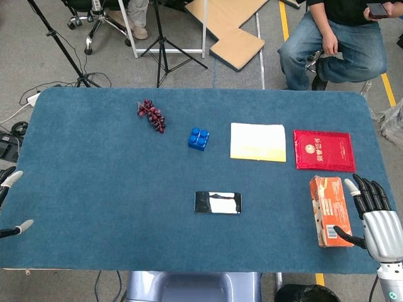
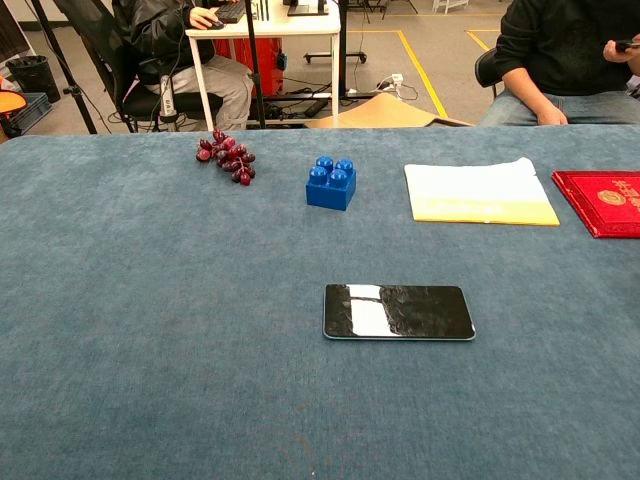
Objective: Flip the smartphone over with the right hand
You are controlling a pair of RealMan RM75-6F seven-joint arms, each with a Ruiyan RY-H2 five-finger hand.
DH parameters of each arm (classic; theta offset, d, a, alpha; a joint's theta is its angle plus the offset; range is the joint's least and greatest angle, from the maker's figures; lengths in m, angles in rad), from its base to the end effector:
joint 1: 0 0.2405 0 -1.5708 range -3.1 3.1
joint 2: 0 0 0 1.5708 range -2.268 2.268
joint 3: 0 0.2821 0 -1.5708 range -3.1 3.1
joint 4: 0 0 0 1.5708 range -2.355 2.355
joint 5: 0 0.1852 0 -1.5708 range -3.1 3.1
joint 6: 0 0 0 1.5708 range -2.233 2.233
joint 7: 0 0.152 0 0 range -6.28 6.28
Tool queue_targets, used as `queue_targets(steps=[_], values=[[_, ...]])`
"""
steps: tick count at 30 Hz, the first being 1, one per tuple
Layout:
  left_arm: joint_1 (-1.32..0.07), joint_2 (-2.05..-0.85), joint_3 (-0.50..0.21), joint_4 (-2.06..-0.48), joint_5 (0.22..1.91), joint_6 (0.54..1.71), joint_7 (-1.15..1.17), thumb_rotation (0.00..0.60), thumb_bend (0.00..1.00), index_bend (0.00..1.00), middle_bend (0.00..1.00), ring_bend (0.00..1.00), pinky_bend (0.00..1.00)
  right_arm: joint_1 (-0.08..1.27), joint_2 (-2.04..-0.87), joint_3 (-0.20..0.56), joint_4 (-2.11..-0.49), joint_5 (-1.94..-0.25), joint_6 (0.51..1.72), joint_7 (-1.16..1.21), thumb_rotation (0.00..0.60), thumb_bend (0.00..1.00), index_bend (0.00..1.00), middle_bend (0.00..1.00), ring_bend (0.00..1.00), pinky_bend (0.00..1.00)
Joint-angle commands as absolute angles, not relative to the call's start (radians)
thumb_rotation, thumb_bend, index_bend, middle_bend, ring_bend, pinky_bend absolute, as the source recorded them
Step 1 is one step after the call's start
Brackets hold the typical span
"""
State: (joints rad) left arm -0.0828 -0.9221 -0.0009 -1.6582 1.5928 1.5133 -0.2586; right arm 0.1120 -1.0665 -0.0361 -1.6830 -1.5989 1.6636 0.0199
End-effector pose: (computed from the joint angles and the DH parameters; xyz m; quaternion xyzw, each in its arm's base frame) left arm -0.3114 0.1783 0.2451 -0.6016 -0.4097 -0.4254 0.5378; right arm -0.2929 -0.1789 0.2124 0.5996 -0.3446 0.4528 0.5627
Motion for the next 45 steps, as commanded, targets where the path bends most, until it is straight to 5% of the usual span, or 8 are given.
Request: queue_targets(steps=[1, 7, 19, 30, 45], values=[[-0.082, -0.924, 0.000, -1.658, 1.592, 1.514, -0.252, 0.600, 0.00, 0.00, 0.00, 0.00, 0.00, 0.111, -1.069, -0.034, -1.680, -1.606, 1.655, 0.018, 0.600, 0.00, 0.00, 0.00, 0.00, 0.00], [-0.089, -0.928, -0.003, -1.669, 1.586, 1.500, -0.235, 0.600, 0.00, 0.00, 0.00, 0.00, 0.00, 0.129, -1.093, -0.042, -1.672, -1.641, 1.594, -0.017, 0.600, 0.00, 0.00, 0.00, 0.00, 0.00], [-0.109, -0.942, -0.016, -1.652, 1.536, 1.448, -0.231, 0.600, 0.00, 0.00, 0.00, 0.00, 0.00, 0.346, -1.195, -0.005, -1.728, -1.703, 1.253, -0.139, 0.600, 0.04, 0.03, 0.01, 0.00, 0.00], [-0.133, -0.963, -0.025, -1.630, 1.485, 1.384, -0.204, 0.600, 0.00, 0.00, 0.00, 0.00, 0.00, 0.534, -1.421, 0.088, -1.689, -1.485, 0.933, -0.334, 0.600, 0.05, 0.04, 0.04, 0.00, 0.00], [-0.153, -0.975, -0.027, -1.634, 1.462, 1.338, -0.182, 0.600, 0.00, 0.00, 0.00, 0.00, 0.00, 0.628, -1.622, 0.137, -1.551, -1.277, 0.877, -0.525, 0.600, 0.05, 0.06, 0.12, 0.00, 0.07]])
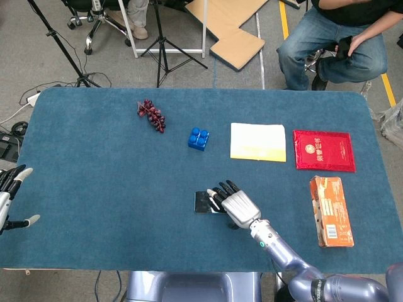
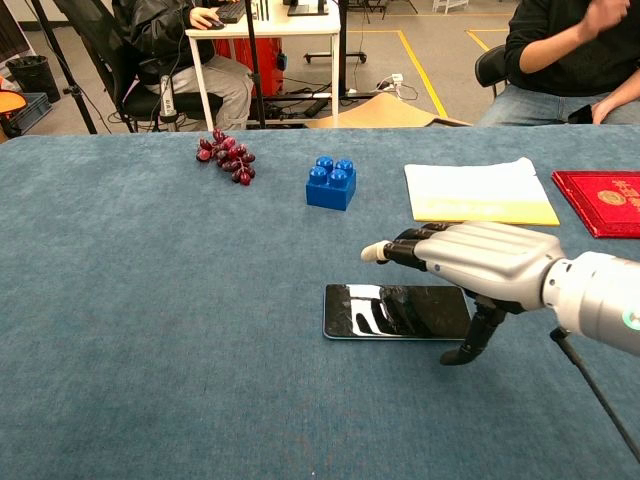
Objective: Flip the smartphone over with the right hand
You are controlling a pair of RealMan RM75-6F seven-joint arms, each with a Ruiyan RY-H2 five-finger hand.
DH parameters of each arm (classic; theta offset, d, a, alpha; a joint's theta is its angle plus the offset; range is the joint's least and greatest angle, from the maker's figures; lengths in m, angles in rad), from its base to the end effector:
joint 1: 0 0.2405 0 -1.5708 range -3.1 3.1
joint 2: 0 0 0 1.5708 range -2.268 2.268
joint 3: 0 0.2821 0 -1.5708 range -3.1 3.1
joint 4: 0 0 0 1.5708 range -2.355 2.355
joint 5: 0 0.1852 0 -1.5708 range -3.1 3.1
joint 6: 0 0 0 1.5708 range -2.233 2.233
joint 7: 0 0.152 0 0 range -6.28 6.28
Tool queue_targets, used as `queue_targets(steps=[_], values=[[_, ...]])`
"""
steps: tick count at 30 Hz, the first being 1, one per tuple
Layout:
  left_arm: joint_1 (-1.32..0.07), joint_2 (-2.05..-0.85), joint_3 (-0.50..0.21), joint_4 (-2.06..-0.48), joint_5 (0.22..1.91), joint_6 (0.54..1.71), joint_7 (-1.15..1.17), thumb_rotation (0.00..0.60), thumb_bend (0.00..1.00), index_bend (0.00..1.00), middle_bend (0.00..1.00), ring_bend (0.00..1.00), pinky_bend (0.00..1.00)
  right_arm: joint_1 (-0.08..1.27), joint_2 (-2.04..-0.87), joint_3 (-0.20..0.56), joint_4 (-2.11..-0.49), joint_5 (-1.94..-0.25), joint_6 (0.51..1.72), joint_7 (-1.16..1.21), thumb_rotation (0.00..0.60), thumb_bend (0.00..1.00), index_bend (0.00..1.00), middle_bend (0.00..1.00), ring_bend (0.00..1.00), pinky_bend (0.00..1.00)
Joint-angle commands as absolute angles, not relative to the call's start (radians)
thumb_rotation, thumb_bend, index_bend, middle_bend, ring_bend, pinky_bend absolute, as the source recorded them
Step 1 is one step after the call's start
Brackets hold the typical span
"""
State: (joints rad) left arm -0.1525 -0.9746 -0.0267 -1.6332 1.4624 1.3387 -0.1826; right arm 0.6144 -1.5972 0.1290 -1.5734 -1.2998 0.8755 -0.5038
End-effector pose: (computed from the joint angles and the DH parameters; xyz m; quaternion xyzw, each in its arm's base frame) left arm -0.3296 0.2053 0.2208 -0.6044 -0.4429 -0.3679 0.5506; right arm -0.1644 -0.2969 -0.0335 0.8172 -0.3242 0.3296 0.3441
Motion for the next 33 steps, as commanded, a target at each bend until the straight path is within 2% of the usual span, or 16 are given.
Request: queue_targets(steps=[1, 14, 33], values=[[-0.154, -0.975, -0.028, -1.635, 1.462, 1.338, -0.181, 0.600, 0.00, 0.00, 0.00, 0.00, 0.00, 0.632, -1.630, 0.138, -1.542, -1.271, 0.878, -0.532, 0.600, 0.06, 0.06, 0.12, 0.00, 0.07], [-0.170, -0.982, -0.031, -1.634, 1.451, 1.311, -0.169, 0.600, 0.00, 0.00, 0.00, 0.00, 0.00, 0.673, -1.708, 0.138, -1.453, -1.205, 0.882, -0.584, 0.600, 0.15, 0.08, 0.15, 0.01, 0.08], [-0.176, -0.988, -0.032, -1.631, 1.440, 1.300, -0.161, 0.600, 0.00, 0.00, 0.00, 0.00, 0.00, 0.698, -1.781, 0.088, -1.340, -1.242, 0.909, -0.590, 0.600, 0.16, 0.11, 0.17, 0.03, 0.13]])
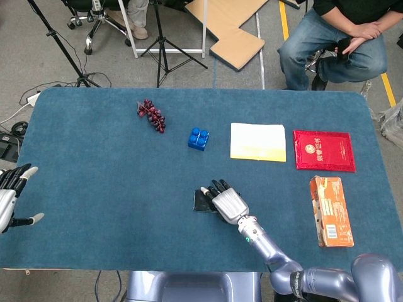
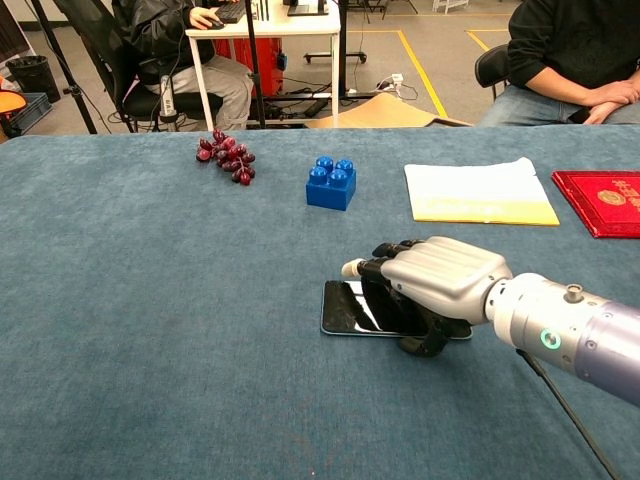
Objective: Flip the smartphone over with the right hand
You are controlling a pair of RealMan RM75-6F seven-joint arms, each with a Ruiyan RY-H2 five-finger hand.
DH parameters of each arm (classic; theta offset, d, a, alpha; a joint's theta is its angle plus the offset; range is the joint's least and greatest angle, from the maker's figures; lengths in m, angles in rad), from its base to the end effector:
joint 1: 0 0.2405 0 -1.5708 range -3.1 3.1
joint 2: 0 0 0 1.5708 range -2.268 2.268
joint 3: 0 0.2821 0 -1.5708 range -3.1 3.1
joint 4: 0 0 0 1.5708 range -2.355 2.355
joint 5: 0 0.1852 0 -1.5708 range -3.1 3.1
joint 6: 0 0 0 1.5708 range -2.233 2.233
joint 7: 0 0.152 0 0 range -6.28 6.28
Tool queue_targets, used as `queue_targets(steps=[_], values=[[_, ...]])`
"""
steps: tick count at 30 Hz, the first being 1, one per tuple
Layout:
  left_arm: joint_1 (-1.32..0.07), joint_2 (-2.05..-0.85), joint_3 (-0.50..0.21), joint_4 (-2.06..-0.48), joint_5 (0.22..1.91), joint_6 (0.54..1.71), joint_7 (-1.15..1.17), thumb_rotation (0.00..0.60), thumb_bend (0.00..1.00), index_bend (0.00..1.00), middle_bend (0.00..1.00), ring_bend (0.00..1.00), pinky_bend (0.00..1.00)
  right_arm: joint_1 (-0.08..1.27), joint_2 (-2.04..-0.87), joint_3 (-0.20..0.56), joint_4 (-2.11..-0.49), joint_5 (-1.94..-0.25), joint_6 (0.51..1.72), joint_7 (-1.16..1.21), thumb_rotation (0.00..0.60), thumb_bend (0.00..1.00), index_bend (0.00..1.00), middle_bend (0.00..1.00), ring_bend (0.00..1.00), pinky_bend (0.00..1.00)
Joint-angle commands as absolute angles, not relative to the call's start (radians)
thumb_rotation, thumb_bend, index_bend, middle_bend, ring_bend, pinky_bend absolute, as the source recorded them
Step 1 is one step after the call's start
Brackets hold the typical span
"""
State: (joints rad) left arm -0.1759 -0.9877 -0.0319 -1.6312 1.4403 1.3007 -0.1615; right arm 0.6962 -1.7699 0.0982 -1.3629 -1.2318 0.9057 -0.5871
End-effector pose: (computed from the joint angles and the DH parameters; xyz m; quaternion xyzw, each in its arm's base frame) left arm -0.3298 0.2134 0.2137 -0.6095 -0.4472 -0.3585 0.5477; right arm -0.1578 -0.3120 -0.0818 0.8306 -0.2839 0.3026 0.3715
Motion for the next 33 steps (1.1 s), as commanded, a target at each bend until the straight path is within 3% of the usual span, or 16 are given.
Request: queue_targets(steps=[1, 9, 14, 20, 28, 33], values=[[-0.176, -0.988, -0.032, -1.630, 1.440, 1.300, -0.161, 0.600, 0.00, 0.00, 0.00, 0.00, 0.00, 0.698, -1.783, 0.087, -1.336, -1.243, 0.910, -0.589, 0.600, 0.16, 0.11, 0.17, 0.03, 0.13], [-0.178, -0.991, -0.032, -1.628, 1.436, 1.296, -0.157, 0.600, 0.00, 0.00, 0.00, 0.00, 0.00, 0.699, -1.801, 0.081, -1.295, -1.260, 0.919, -0.573, 0.600, 0.24, 0.15, 0.20, 0.06, 0.20], [-0.179, -0.993, -0.033, -1.628, 1.434, 1.295, -0.155, 0.600, 0.00, 0.00, 0.00, 0.00, 0.00, 0.698, -1.801, 0.078, -1.288, -1.280, 0.928, -0.545, 0.600, 0.48, 0.21, 0.23, 0.10, 0.25], [-0.180, -0.994, -0.033, -1.628, 1.432, 1.294, -0.152, 0.600, 0.00, 0.00, 0.00, 0.00, 0.00, 0.687, -1.769, 0.057, -1.340, -1.341, 0.945, -0.436, 0.600, 0.66, 0.24, 0.26, 0.15, 0.30], [-0.178, -0.991, -0.032, -1.632, 1.436, 1.299, -0.153, 0.600, 0.00, 0.00, 0.00, 0.00, 0.00, 0.664, -1.687, 0.058, -1.511, -1.332, 0.918, -0.243, 0.600, 0.70, 0.24, 0.28, 0.18, 0.32], [-0.177, -0.988, -0.030, -1.635, 1.440, 1.301, -0.157, 0.600, 0.00, 0.00, 0.00, 0.00, 0.00, 0.672, -1.600, 0.101, -1.641, -1.189, 0.790, -0.075, 0.600, 0.70, 0.24, 0.28, 0.18, 0.32]])
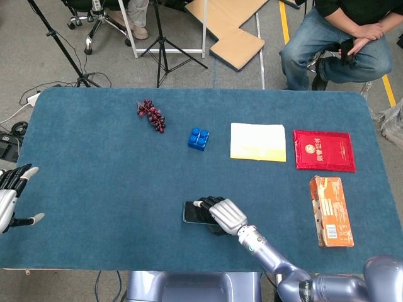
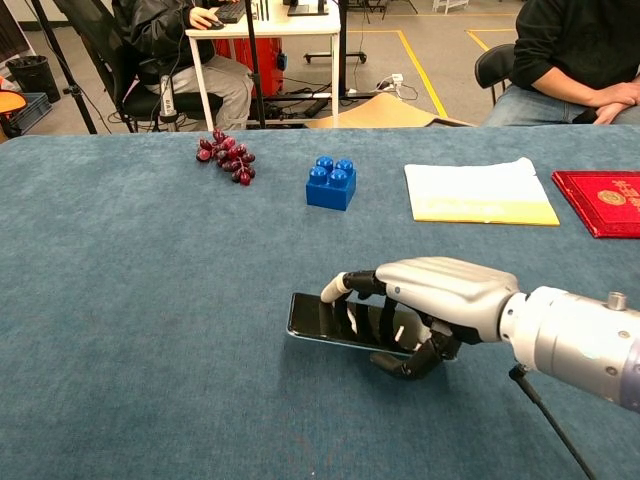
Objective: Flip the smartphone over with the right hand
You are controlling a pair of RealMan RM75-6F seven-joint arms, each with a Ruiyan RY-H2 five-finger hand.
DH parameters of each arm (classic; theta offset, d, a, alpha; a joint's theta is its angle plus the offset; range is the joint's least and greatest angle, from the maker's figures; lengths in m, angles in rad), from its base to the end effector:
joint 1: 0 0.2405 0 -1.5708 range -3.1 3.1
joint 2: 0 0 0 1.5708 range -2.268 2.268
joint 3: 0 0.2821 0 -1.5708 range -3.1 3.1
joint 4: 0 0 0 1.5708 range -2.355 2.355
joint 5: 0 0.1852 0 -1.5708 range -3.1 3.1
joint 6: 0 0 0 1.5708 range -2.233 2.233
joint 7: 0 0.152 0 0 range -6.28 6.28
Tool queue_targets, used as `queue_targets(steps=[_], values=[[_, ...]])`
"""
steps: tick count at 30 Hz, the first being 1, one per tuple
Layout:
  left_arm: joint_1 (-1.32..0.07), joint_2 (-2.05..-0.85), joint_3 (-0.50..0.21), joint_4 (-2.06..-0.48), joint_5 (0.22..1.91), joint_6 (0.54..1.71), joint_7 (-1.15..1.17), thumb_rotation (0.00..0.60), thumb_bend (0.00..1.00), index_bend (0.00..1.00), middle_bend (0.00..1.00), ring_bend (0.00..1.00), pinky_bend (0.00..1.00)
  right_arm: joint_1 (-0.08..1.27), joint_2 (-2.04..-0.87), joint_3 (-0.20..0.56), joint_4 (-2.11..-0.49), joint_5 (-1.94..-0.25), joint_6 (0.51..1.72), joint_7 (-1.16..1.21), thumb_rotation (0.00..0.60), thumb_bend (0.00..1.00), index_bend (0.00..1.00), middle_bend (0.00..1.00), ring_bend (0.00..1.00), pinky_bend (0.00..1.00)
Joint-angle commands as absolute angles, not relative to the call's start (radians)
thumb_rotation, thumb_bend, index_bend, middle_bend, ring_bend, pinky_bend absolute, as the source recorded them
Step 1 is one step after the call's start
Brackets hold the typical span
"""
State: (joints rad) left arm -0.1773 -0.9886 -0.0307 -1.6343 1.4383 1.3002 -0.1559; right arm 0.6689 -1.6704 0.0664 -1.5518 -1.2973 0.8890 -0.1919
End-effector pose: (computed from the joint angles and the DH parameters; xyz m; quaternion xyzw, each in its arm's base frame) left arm -0.3294 0.2135 0.2129 -0.6101 -0.4472 -0.3576 0.5476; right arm -0.1462 -0.2838 -0.0621 0.7763 -0.4411 0.3743 0.2505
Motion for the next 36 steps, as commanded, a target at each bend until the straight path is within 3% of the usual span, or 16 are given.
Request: queue_targets(steps=[1, 4, 8, 19, 22, 27, 36], values=[[-0.177, -0.987, -0.030, -1.635, 1.440, 1.302, -0.158, 0.600, 0.00, 0.00, 0.00, 0.00, 0.00, 0.677, -1.587, 0.112, -1.651, -1.158, 0.763, -0.047, 0.600, 0.70, 0.24, 0.28, 0.17, 0.32], [-0.177, -0.987, -0.030, -1.635, 1.441, 1.302, -0.159, 0.600, 0.00, 0.00, 0.00, 0.00, 0.00, 0.693, -1.555, 0.135, -1.657, -1.086, 0.696, 0.004, 0.600, 0.70, 0.24, 0.25, 0.14, 0.32], [-0.179, -0.988, -0.030, -1.634, 1.439, 1.298, -0.158, 0.600, 0.00, 0.00, 0.00, 0.00, 0.00, 0.724, -1.521, 0.151, -1.630, -1.011, 0.617, 0.036, 0.600, 0.70, 0.23, 0.19, 0.06, 0.23], [-0.184, -0.994, -0.032, -1.631, 1.428, 1.286, -0.146, 0.600, 0.00, 0.00, 0.00, 0.00, 0.00, 0.756, -1.529, 0.169, -1.532, -0.963, 0.627, 0.035, 0.600, 0.70, 0.23, 0.17, 0.04, 0.21], [-0.185, -0.996, -0.032, -1.632, 1.426, 1.286, -0.139, 0.600, 0.00, 0.00, 0.00, 0.00, 0.00, 0.761, -1.550, 0.168, -1.496, -0.962, 0.657, 0.014, 0.600, 0.70, 0.23, 0.17, 0.04, 0.20], [-0.186, -0.998, -0.032, -1.633, 1.423, 1.284, -0.135, 0.600, 0.00, 0.00, 0.00, 0.00, 0.00, 0.762, -1.598, 0.148, -1.423, -1.029, 0.774, -0.085, 0.600, 0.69, 0.23, 0.15, 0.02, 0.01], [-0.182, -0.991, -0.030, -1.633, 1.433, 1.292, -0.155, 0.600, 0.00, 0.00, 0.00, 0.00, 0.00, 0.686, -1.584, 0.107, -1.413, -1.316, 1.069, -0.079, 0.600, 0.64, 0.20, 0.13, 0.00, 0.00]])
